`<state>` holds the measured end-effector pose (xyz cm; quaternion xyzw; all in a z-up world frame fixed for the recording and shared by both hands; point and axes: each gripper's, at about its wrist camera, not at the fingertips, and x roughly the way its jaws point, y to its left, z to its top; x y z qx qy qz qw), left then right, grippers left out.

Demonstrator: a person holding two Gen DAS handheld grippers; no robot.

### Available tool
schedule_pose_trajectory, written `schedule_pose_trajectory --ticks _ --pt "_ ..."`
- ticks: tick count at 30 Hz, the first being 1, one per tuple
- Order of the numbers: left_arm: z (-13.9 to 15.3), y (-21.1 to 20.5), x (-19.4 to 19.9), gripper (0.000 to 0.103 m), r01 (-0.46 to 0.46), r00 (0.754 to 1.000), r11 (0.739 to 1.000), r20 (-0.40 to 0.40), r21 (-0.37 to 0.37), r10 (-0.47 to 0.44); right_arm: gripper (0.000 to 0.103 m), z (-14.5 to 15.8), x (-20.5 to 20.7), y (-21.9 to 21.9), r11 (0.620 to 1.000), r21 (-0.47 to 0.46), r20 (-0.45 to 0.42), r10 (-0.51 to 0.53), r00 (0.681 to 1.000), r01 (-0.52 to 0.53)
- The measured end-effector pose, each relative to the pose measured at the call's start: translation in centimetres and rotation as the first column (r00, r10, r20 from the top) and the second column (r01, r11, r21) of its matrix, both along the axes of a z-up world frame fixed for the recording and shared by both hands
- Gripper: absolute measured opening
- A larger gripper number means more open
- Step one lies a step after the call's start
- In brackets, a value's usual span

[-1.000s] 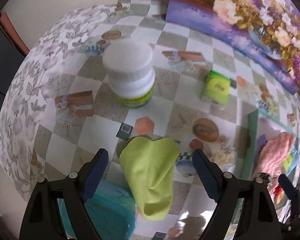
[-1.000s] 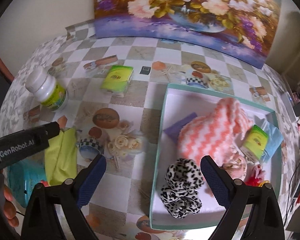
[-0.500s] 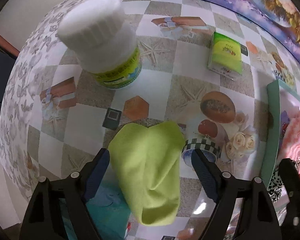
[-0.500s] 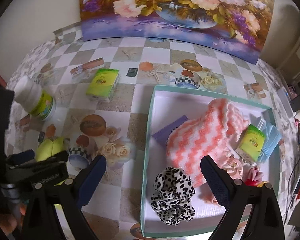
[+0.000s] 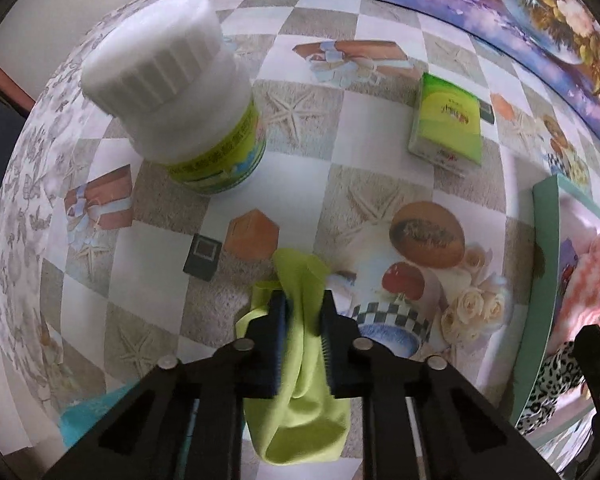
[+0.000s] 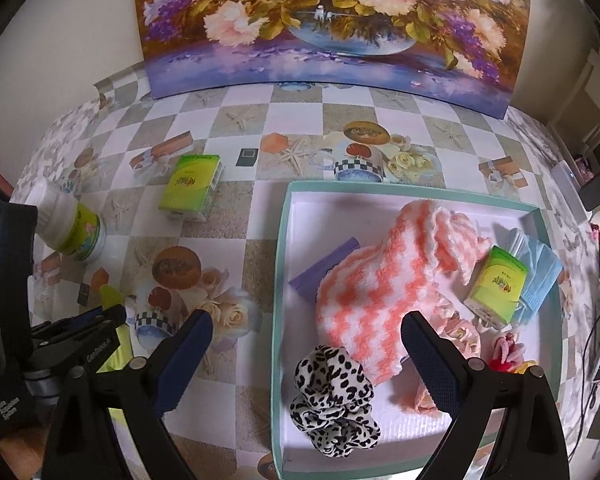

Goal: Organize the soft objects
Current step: 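Grasp the lime-green cloth with the left gripper and lift it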

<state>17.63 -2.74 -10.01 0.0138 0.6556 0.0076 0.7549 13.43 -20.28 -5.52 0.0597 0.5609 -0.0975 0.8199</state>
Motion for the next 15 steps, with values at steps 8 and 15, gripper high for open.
schedule_pose_trajectory --ticks 8,15 --pt "0.6 -0.3 2.0 0.010 -0.040 0.999 0.994 0.028 -0.102 0.043 0.097 0.5 1.2 0.7 0.998 -0.031 0.055 0.057 0.997 -0.055" --pt "1.5 0.8 3.6 0.008 -0.086 0.994 0.982 0.053 -0.167 0.096 0.097 0.7 2.9 1.8 0.994 -0.016 0.094 0.111 0.989 -0.110"
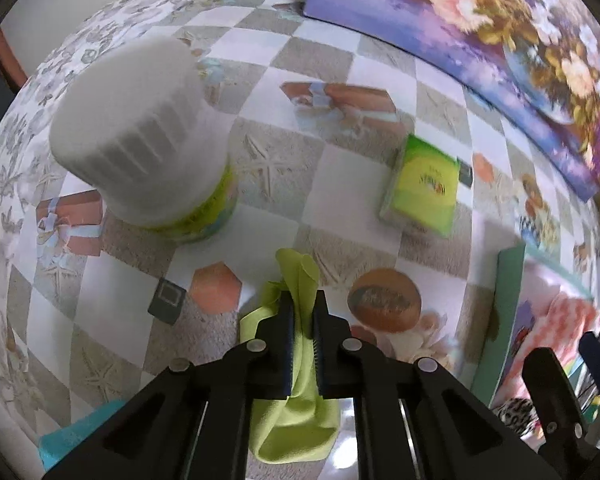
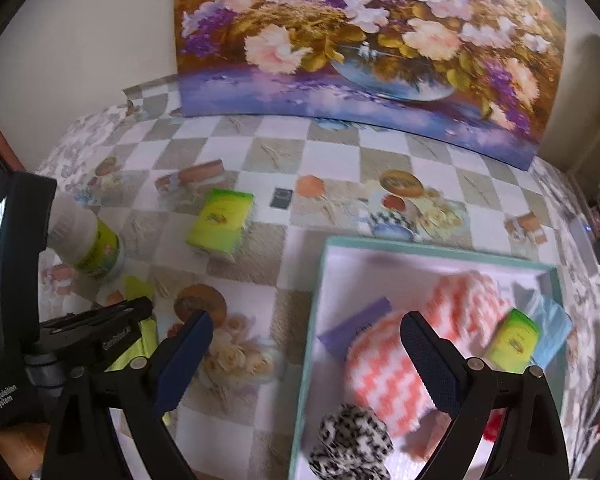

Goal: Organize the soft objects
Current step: 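Grasp the lime-green cloth with the left gripper and lift it, then hold the green cloth with the left gripper while the right gripper grasps the second green tissue pack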

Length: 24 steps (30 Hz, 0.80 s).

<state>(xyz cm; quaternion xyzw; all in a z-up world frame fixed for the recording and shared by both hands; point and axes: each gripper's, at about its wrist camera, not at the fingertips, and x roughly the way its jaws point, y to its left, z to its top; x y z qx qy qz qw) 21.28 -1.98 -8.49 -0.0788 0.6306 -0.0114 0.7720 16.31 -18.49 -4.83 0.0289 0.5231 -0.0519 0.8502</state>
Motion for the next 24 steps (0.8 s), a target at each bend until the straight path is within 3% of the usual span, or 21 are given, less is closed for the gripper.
schedule_pose_trajectory --ticks 4,18,24 --pt "0.7 1.1 0.5 0.008 -0.030 0.999 0.999 0.030 -0.034 0.031 0.097 -0.1 1.3 -0.1 0.998 0.061 0.012 0.002 1.000 -0.003" --pt "2.2 4.8 -0.4 0.008 -0.154 0.982 0.982 0.091 -0.110 0.164 0.096 -2.6 6.1 2.9 0.995 0.040 0.001 0.095 0.995 -0.095" --pt "2.5 5.5 -0.5 0.008 -0.168 0.979 0.977 0.091 -0.129 0.180 0.090 -4.0 8.2 4.3 0.993 0.046 -0.013 0.112 0.994 -0.111"
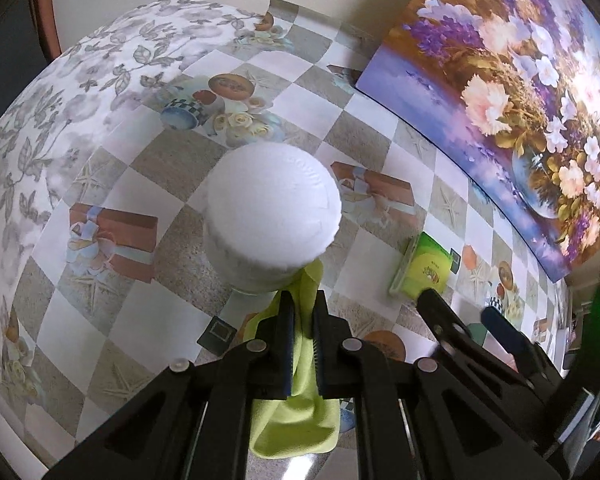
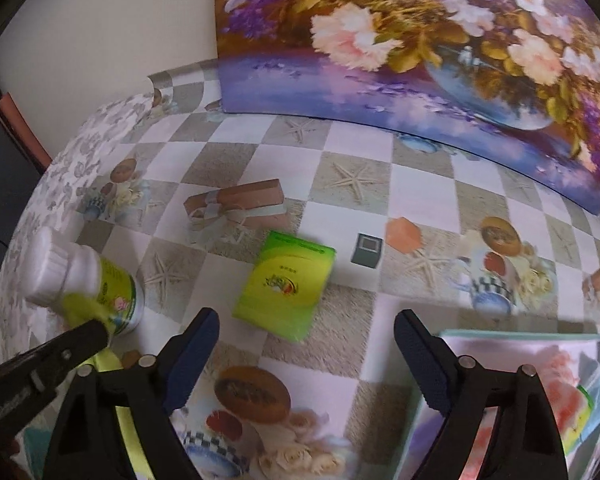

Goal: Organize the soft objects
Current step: 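Hold the green cloth with the left gripper while the right gripper grasps the second green tissue pack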

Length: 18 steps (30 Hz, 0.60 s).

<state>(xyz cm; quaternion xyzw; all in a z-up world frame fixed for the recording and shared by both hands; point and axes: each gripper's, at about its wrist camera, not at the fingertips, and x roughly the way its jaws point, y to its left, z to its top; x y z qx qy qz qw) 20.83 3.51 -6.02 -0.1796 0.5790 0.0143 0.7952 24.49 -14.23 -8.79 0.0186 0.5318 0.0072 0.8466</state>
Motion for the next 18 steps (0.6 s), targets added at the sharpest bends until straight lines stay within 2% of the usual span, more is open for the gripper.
schedule_pose_trajectory --ticks 2,13,18 --pt "0.0 0.2 0.0 0.008 -0.004 1.000 1.000 -0.001 0.000 0.004 0.086 -0.6 0.5 0.3 1.000 -0.007 -0.009 0.003 1.000 -0.003" --pt "0.0 0.4 0.1 0.008 -0.004 1.000 1.000 -0.011 0.005 0.004 0.082 -2.6 1.9 1.4 1.000 -0.016 -0.029 0.010 1.000 -0.010" --pt "-0.1 0.3 0.2 0.008 -0.001 1.000 1.000 -0.019 0.014 0.001 0.073 -3.1 2.0 1.4 1.000 -0.002 -0.033 0.003 0.999 -0.003"
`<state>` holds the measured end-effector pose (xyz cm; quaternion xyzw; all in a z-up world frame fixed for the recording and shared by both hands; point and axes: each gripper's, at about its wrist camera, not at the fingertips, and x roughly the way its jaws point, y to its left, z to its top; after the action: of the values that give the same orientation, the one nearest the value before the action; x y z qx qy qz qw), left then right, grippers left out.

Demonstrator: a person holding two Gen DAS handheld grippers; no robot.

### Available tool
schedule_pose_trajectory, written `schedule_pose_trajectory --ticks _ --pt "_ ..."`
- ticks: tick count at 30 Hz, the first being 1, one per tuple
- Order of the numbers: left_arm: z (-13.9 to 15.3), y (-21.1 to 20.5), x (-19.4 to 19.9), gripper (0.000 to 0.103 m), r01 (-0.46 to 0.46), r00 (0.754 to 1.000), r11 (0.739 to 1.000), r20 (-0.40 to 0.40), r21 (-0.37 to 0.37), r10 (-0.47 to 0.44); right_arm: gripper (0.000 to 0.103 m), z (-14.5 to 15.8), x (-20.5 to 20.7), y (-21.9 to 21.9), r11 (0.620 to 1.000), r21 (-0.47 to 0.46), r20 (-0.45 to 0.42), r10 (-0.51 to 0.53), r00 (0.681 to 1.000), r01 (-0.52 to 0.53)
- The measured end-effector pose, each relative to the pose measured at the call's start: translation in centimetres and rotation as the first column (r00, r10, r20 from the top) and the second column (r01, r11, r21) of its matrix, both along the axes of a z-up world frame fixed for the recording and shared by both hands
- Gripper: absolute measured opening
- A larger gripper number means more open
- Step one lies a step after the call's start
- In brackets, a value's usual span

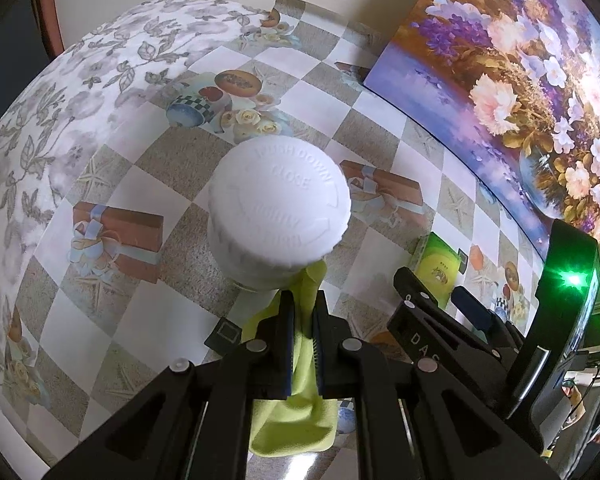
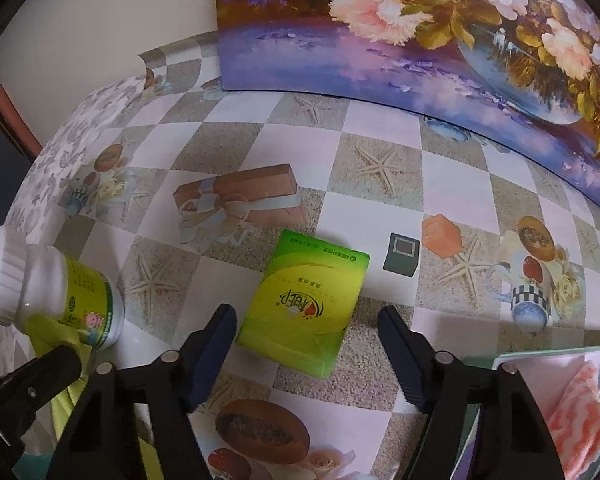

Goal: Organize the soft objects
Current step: 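Hold the green cloth with the left gripper while the right gripper grasps the second green tissue pack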

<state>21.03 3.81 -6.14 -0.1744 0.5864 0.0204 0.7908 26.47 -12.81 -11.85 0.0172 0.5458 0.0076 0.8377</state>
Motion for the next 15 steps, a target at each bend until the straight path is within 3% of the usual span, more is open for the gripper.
schedule_pose_trajectory --ticks 4,15 --pt "-0.1 0.0 0.1 0.008 0.002 1.000 1.000 -0.005 0.003 -0.002 0.057 -0.1 -0.3 0.0 1.000 0.008 0.003 0.004 1.000 -0.004" --pt "0.9 -0.4 -0.2 0.008 0.015 1.000 1.000 0.010 0.024 -0.015 0.056 1.2 -3.1 -1.1 0.999 0.037 0.005 0.002 1.000 -0.003"
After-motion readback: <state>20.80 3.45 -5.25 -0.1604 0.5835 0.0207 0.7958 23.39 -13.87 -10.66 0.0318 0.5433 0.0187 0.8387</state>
